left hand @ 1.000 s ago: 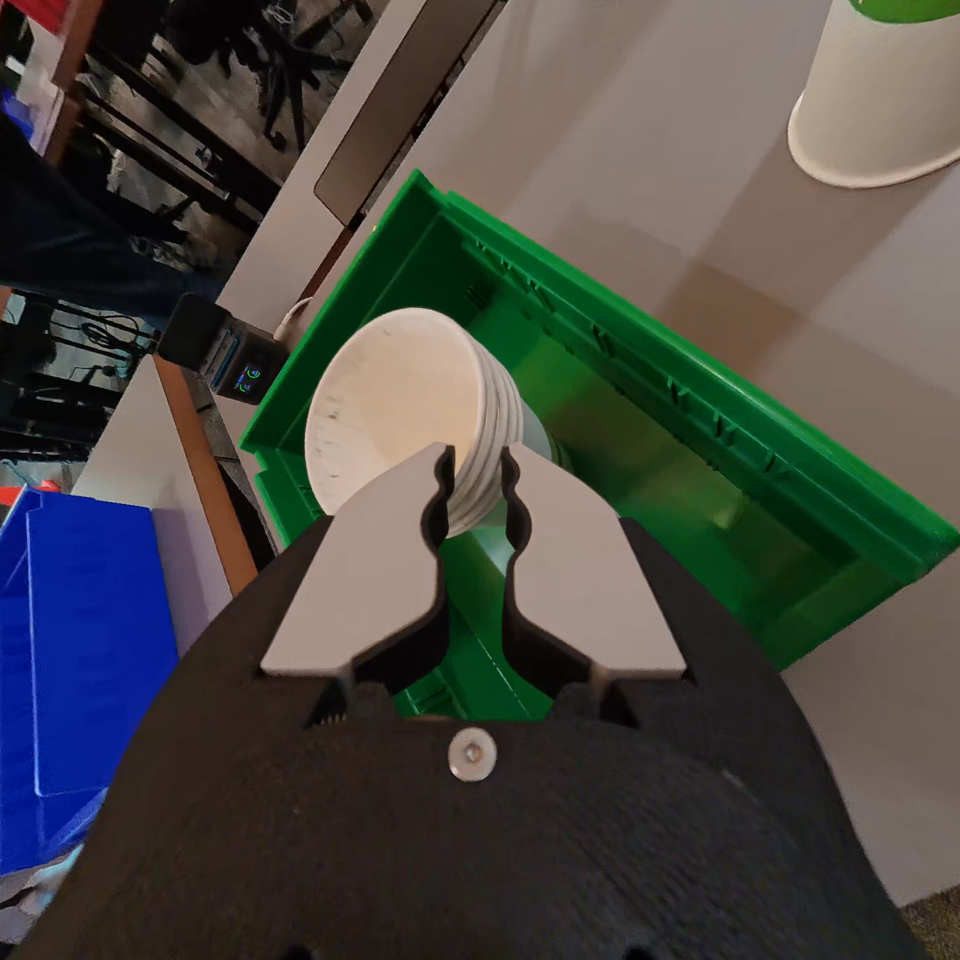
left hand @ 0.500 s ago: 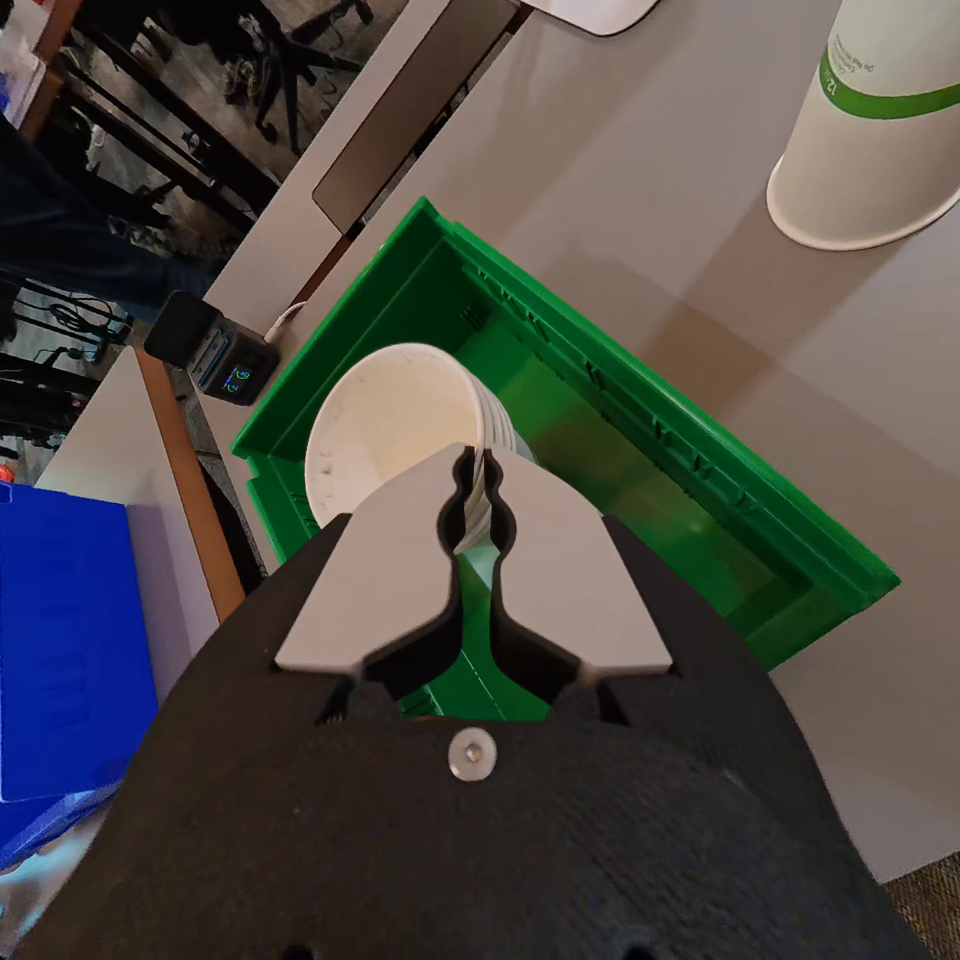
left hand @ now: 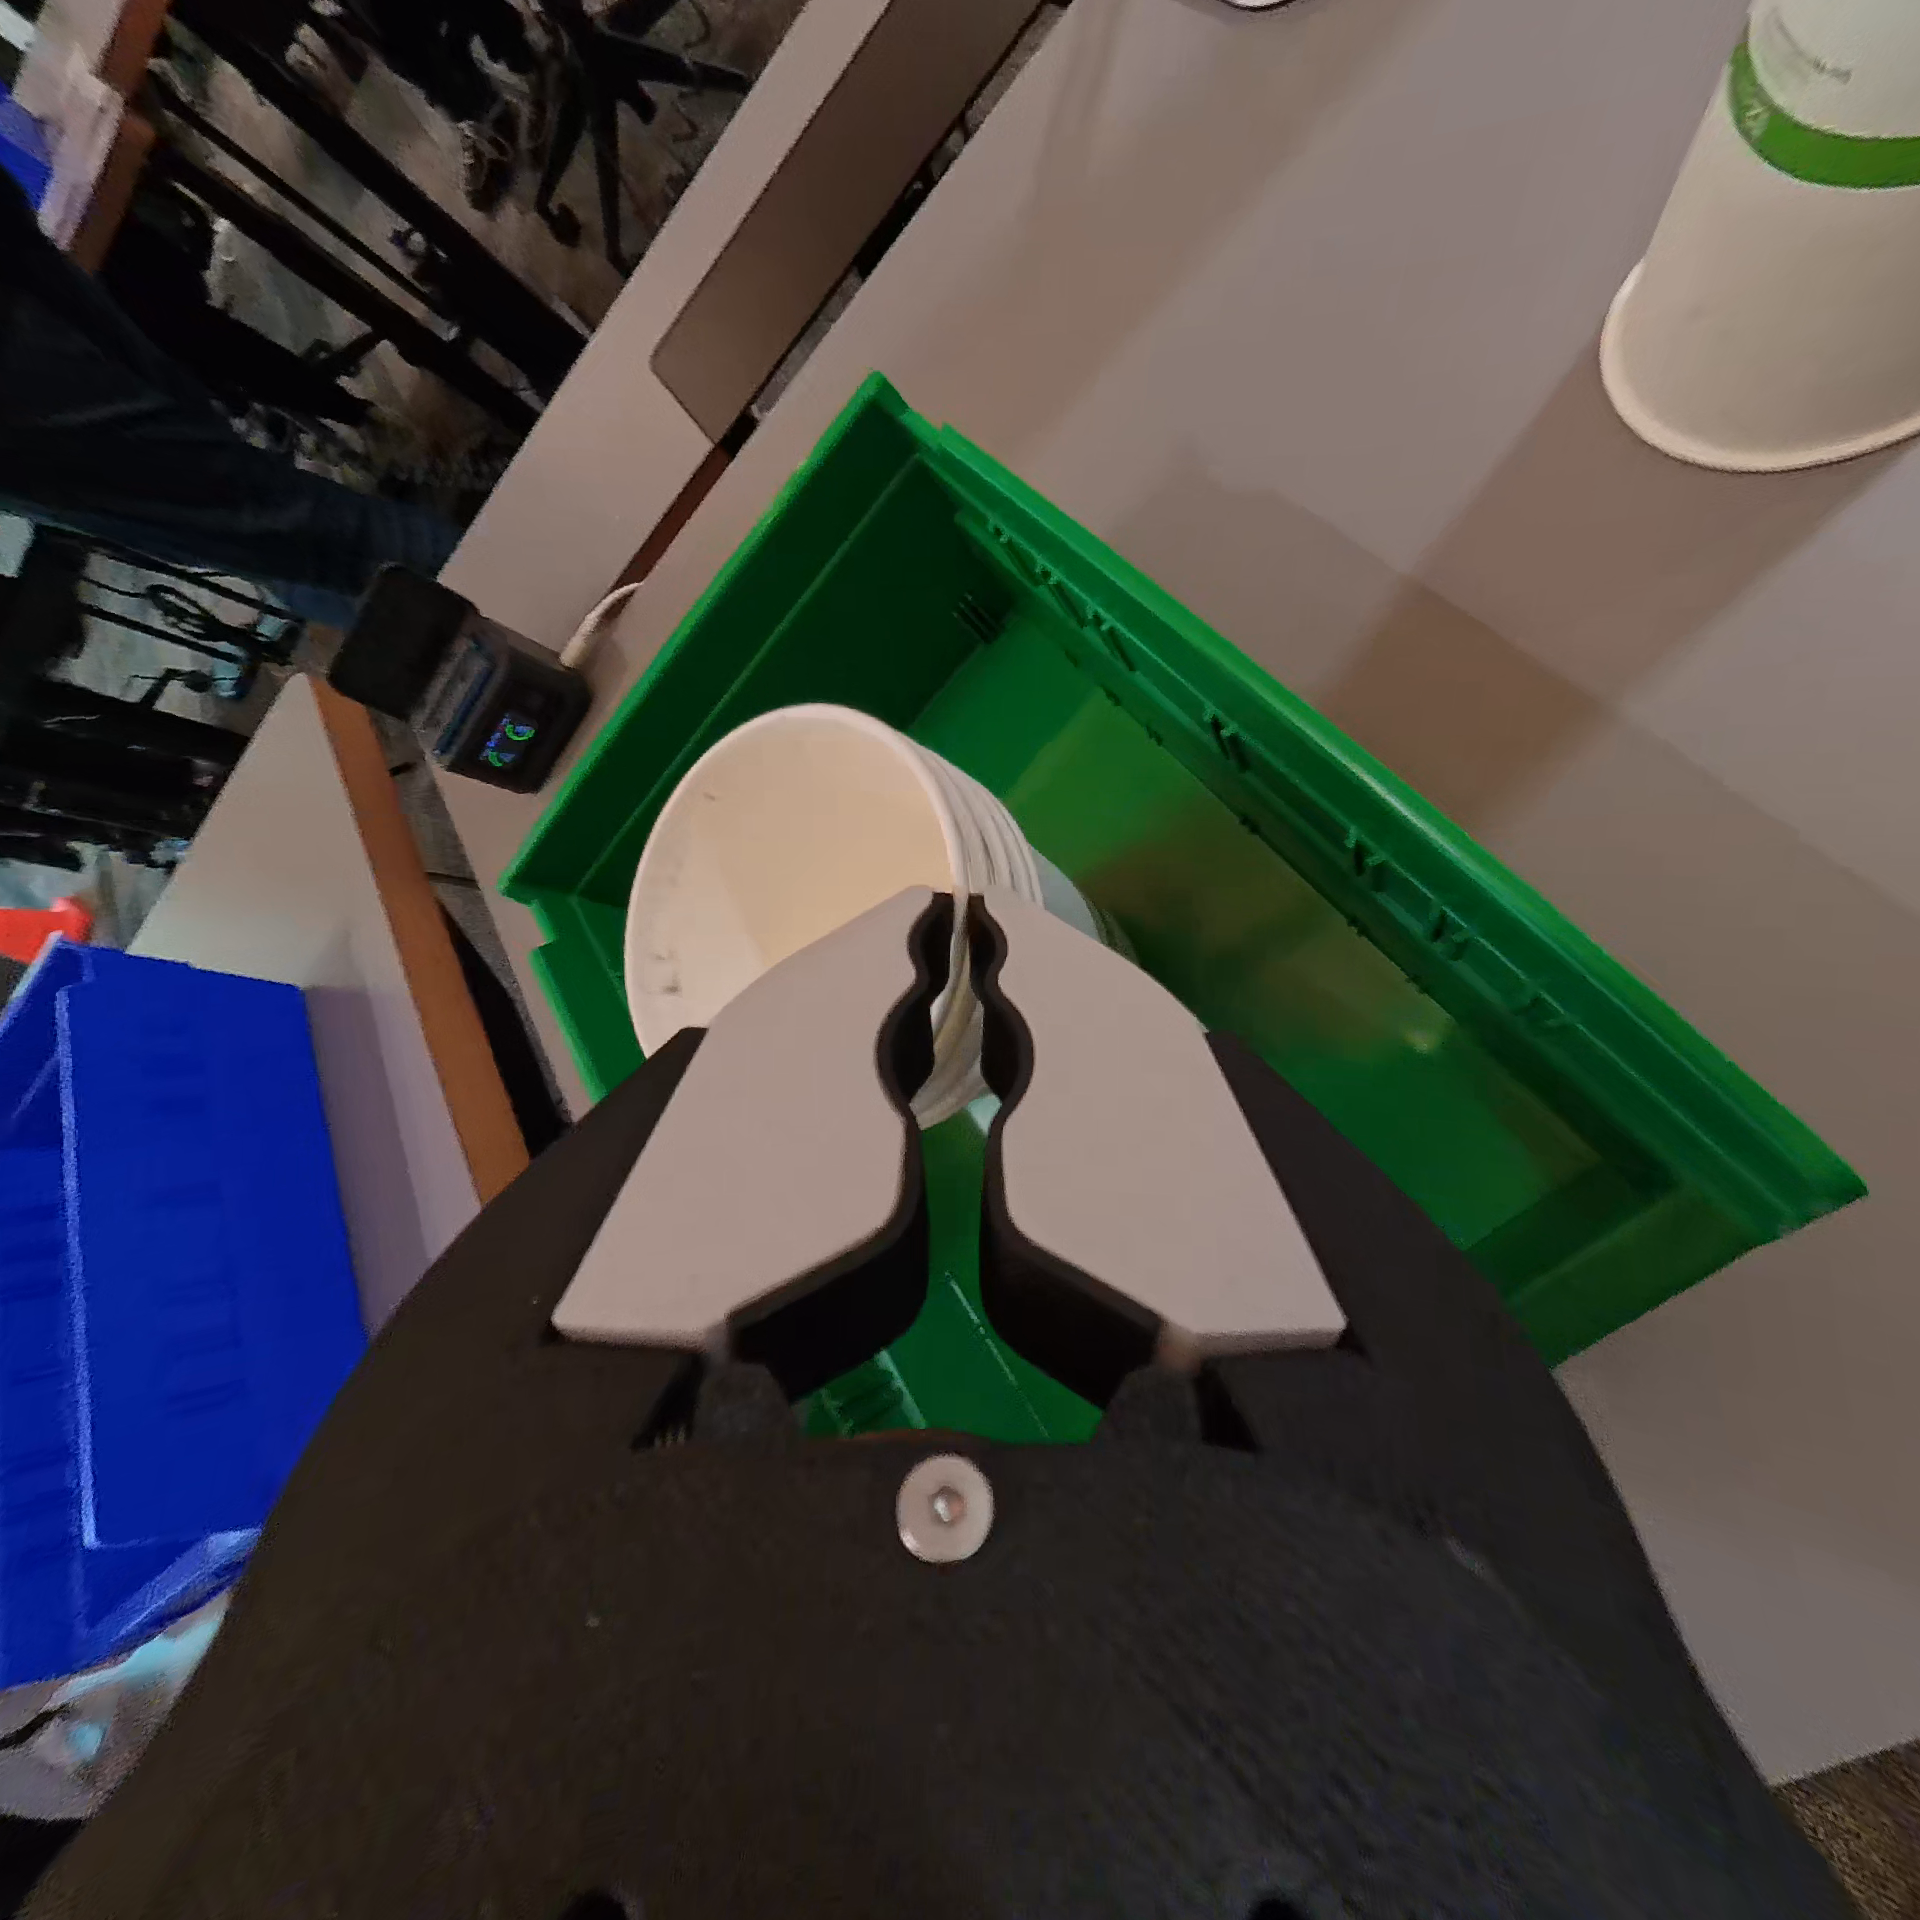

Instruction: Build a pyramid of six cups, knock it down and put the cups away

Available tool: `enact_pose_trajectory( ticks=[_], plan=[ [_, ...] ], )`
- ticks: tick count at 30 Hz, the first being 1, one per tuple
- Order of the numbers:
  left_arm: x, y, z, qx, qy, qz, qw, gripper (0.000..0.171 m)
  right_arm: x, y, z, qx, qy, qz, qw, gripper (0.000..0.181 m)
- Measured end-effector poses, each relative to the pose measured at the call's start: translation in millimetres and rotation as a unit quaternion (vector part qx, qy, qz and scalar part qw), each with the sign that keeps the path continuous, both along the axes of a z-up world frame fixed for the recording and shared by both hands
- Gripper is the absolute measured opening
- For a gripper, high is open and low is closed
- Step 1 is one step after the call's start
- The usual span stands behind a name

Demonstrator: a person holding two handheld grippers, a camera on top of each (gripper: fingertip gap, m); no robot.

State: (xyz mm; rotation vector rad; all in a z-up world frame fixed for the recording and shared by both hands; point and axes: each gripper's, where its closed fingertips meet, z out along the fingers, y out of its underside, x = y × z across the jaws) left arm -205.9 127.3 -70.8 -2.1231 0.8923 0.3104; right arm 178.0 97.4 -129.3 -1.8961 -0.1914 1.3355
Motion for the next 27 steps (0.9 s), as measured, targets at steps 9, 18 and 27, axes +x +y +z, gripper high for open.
enact_pose_trajectory(
  ticks=[9, 18, 27],
  plan=[
    [-14, 9, 49, 0.108, 0.018, 0.039, 0.993, 0.005, 1, 1, 0, -0.001, 0.001, -0.001, 1.000, 0.000],
    [2, -9, 160, 0.303, 0.020, 0.071, 0.950, 0.004, -1, 0, -1, -0.002, 0.003, 0.001, 1.000, 0.000],
    [120, -43, 217, 0.374, -0.116, -0.038, 0.919, 0.004, -14, -13, 20, 0.038, 0.032, 0.033, 0.998, 0.010]
  ],
)
